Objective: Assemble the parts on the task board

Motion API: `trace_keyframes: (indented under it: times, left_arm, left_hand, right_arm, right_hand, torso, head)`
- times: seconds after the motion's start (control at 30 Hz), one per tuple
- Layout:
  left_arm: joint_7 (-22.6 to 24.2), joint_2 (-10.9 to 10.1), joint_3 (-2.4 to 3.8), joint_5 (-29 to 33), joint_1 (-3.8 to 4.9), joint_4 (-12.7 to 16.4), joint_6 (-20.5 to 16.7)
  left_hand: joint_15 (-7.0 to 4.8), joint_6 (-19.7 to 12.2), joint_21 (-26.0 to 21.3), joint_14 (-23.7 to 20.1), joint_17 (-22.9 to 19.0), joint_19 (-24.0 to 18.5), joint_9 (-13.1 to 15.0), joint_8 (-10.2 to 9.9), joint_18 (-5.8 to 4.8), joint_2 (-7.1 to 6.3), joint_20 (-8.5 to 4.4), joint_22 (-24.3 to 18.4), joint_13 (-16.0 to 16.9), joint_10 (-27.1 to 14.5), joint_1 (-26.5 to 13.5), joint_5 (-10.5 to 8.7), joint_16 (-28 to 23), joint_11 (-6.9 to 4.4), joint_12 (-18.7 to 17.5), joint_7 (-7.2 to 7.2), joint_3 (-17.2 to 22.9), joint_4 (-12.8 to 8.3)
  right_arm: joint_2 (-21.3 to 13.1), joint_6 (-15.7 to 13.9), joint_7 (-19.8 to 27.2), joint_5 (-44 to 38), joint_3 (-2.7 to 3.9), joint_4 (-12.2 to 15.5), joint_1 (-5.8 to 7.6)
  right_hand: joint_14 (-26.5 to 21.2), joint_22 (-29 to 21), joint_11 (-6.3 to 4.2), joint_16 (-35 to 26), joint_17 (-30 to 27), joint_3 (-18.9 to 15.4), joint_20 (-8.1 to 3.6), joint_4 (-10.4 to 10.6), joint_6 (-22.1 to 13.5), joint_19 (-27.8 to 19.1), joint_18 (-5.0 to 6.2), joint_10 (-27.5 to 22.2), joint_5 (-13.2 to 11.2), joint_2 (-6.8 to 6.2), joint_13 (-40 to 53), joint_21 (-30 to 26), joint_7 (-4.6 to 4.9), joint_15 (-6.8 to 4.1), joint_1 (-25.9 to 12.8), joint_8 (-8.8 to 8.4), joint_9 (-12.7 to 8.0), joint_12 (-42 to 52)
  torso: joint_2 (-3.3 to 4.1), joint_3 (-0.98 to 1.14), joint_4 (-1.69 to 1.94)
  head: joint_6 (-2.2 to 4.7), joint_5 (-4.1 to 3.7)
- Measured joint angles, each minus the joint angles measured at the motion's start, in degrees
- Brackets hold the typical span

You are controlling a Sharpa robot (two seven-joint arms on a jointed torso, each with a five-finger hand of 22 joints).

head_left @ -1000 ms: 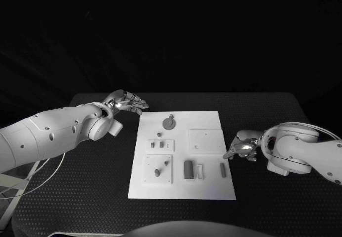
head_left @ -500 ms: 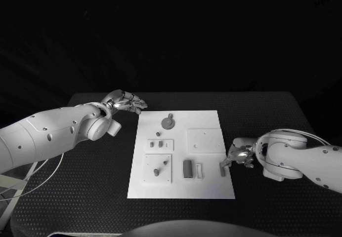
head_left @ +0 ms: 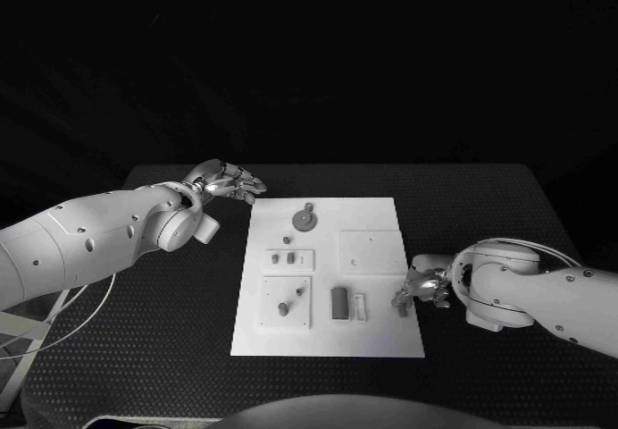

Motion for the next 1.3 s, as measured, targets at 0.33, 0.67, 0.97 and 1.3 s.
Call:
trace_keyframes:
  times: [0.33, 0.67, 0.97, 1.3]
  left_arm:
    - [-0.1, -0.4, 0.00, 0.0, 0.00, 0.1, 0.2]
    - [-0.1, -0.4, 0.00, 0.0, 0.00, 0.2, 0.4]
    - [-0.1, -0.6, 0.00, 0.0, 0.00, 0.2, 0.6]
    - [-0.1, -0.6, 0.00, 0.0, 0.00, 0.2, 0.6]
  left_hand:
    - [0.00, 0.0, 0.0, 0.0, 0.1, 0.0, 0.0, 0.2, 0.00, 0.24, 0.00, 0.0, 0.0, 0.0, -0.2, 0.00, 0.0, 0.00, 0.0, 0.00, 0.0, 0.0]
    - [0.00, 0.0, 0.0, 0.0, 0.2, 0.0, 0.0, 0.2, 0.00, 0.23, 0.00, 0.0, 0.0, 0.0, -0.2, 0.00, 0.0, 0.00, 0.0, 0.00, 0.0, 0.0]
    - [0.00, 0.0, 0.0, 0.0, 0.2, 0.0, 0.0, 0.2, 0.00, 0.23, 0.00, 0.0, 0.0, 0.0, -0.2, 0.00, -0.2, 0.00, 0.0, 0.01, 0.0, 0.0]
    - [0.00, 0.0, 0.0, 0.0, 0.3, 0.0, 0.0, 0.2, 0.00, 0.23, 0.00, 0.0, 0.0, 0.0, -0.2, 0.00, -0.2, 0.00, 0.0, 0.01, 0.0, 0.0]
  right_arm:
    - [1.8, -0.2, 0.3, -4.4, -0.29, -1.5, -0.60]
    - [3.8, -1.3, 0.9, -9.9, -0.58, -2.5, -1.48]
    - [3.9, -1.6, 1.3, -13.2, -0.54, -2.3, -1.85]
    - [3.3, -3.2, 1.4, -11.1, -0.62, -1.5, -2.02]
  right_hand:
    - [0.0, 0.0, 0.01, 0.0, 0.0, 0.0, 0.01, 0.0, 0.8, 0.0, 0.01, 0.0, 0.0, -0.53, -0.1, 0.0, -0.13, 0.02, -0.5, 1.15, 0.5, 0.0]
    - [0.3, 0.0, -0.30, 0.0, 0.2, 0.6, 0.09, -0.6, 2.8, -0.1, 0.05, 0.5, 0.0, 0.18, -0.1, 0.0, -1.80, -0.14, 0.8, 8.50, 0.0, 0.0]
    - [0.3, 0.0, -0.31, 0.0, 0.0, 0.8, 0.10, -0.8, 3.8, -0.1, 1.03, 0.5, -0.1, 0.12, -0.2, 0.2, -2.78, -0.16, 5.5, 8.50, 0.1, 0.0]
    - [0.2, 0.0, -0.30, 0.0, -0.7, 0.2, 0.32, -1.0, 3.3, -0.3, 1.04, 0.5, 0.0, 0.87, -0.4, 0.4, -2.89, -0.30, 10.9, 8.40, 0.1, 0.0]
  torso:
    - [-0.01, 0.00, 0.00]
    - [-0.01, 0.00, 0.03]
    - [-0.05, -0.01, 0.01]
    - [-0.04, -0.05, 0.03]
  head:
    - [-0.42, 0.18]
    - [-0.75, 0.38]
    - [-1.04, 0.45]
    - [-1.09, 0.49]
